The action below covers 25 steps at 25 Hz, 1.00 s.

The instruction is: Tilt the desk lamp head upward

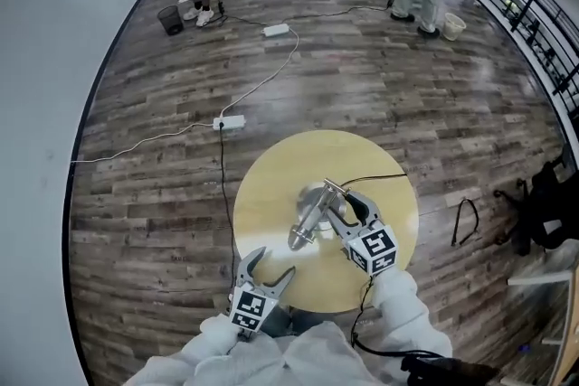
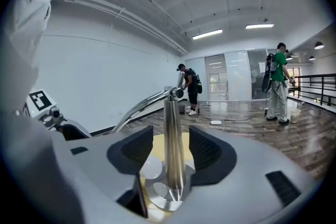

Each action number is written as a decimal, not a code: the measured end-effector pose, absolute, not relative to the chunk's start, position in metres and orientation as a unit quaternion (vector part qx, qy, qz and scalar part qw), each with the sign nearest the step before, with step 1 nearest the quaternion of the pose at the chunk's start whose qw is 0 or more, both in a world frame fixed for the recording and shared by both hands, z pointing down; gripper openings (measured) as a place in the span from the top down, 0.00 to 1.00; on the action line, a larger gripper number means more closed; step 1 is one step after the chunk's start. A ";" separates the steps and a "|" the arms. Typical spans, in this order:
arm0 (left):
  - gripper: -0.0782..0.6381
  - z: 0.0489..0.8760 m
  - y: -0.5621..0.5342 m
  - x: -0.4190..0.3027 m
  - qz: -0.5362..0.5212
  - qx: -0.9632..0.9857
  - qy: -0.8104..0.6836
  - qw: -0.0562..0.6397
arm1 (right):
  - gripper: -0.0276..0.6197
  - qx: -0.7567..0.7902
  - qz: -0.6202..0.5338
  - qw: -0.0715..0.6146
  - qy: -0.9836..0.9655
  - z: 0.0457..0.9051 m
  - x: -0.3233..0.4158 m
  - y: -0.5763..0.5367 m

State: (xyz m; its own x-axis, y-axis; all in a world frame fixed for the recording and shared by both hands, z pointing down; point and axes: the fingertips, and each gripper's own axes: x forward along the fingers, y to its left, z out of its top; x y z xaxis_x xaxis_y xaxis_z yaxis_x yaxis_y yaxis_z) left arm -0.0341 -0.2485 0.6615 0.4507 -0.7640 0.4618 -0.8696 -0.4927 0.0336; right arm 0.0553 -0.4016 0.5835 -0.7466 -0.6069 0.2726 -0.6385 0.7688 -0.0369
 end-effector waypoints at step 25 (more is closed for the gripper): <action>0.50 0.684 -0.333 0.009 0.175 0.824 -0.526 0.120 | 0.72 0.252 0.088 0.139 -0.954 0.598 0.026 -0.434</action>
